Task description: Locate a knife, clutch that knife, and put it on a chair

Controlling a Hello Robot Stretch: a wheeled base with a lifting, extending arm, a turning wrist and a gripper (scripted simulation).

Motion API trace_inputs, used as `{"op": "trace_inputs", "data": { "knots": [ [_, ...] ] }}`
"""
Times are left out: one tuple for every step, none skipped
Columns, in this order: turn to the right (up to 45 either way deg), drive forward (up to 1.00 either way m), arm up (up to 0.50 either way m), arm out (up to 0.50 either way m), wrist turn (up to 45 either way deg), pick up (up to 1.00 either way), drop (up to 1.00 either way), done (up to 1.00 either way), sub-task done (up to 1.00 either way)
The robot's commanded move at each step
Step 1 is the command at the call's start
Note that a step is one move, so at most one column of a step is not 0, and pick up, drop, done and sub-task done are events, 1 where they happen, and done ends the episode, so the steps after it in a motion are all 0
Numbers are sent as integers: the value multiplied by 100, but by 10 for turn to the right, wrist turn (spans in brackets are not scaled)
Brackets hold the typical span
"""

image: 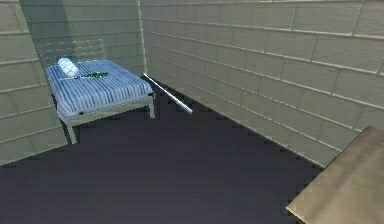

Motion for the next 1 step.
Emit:
{"op": "trace_inputs", "data": {
  "knots": [
    [0,0,0,48,0,0,0,0,0]
  ]
}}
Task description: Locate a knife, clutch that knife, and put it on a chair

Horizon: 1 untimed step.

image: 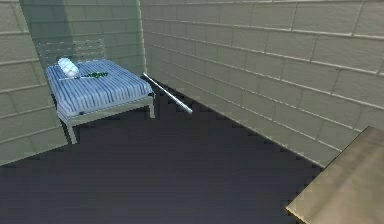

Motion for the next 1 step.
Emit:
{"op": "trace_inputs", "data": {
  "knots": [
    [0,0,0,0,450,0,0,0,0]
  ]
}}
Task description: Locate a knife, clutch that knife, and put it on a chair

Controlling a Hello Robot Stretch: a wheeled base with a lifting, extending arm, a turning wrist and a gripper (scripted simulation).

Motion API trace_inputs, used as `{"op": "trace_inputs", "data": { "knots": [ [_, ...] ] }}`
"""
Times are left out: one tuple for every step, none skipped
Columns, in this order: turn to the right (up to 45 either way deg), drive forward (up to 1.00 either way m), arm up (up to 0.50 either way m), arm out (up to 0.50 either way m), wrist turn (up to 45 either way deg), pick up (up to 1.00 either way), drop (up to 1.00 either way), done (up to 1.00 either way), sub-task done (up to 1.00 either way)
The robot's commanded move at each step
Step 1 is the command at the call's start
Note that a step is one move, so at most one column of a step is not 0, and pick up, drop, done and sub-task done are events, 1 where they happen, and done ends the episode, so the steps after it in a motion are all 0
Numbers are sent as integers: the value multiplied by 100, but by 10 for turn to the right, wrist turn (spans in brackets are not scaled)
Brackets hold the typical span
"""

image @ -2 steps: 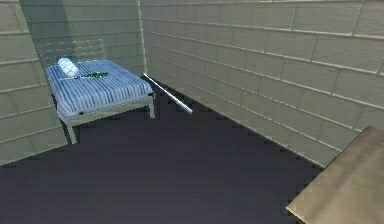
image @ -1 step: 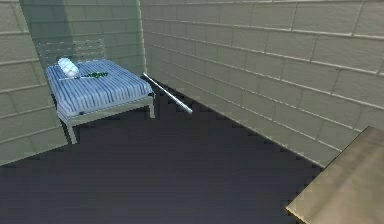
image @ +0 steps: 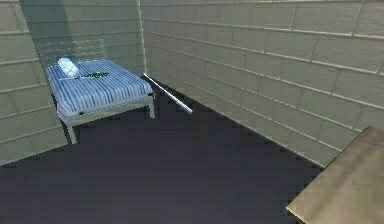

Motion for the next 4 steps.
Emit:
{"op": "trace_inputs", "data": {
  "knots": [
    [0,0,0,0,450,0,0,0,0],
    [0,0,0,0,450,0,0,0,0],
    [0,0,0,0,210,0,0,0,0],
    [0,0,-34,0,0,0,0,0,0]
  ]
}}
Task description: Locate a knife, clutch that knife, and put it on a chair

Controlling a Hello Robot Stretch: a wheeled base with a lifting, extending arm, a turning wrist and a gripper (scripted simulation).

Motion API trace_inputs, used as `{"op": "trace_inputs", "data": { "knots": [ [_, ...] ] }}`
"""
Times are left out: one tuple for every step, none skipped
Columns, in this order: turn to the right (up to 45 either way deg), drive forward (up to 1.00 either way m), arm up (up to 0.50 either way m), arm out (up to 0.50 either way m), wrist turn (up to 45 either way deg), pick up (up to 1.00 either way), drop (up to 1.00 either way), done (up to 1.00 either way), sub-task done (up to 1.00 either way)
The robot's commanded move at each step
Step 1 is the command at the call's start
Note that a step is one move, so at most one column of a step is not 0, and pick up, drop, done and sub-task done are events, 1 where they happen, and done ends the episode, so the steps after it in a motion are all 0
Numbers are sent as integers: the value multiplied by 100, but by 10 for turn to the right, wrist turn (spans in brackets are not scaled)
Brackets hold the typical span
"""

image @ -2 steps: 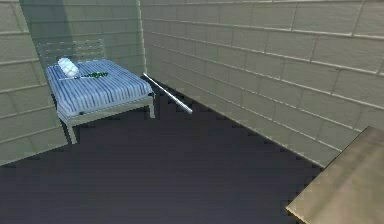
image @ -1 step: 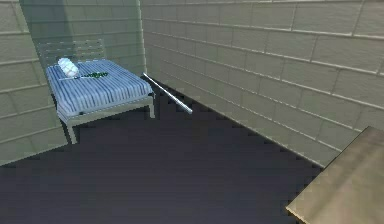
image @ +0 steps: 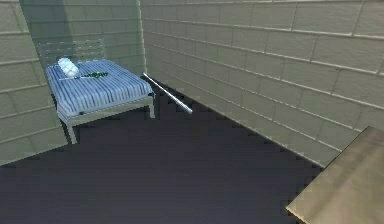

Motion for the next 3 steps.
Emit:
{"op": "trace_inputs", "data": {
  "knots": [
    [0,0,-50,0,0,0,0,0,0],
    [0,0,0,0,0,0,100,0,0],
    [0,0,0,-10,0,0,0,0,0]
  ]
}}
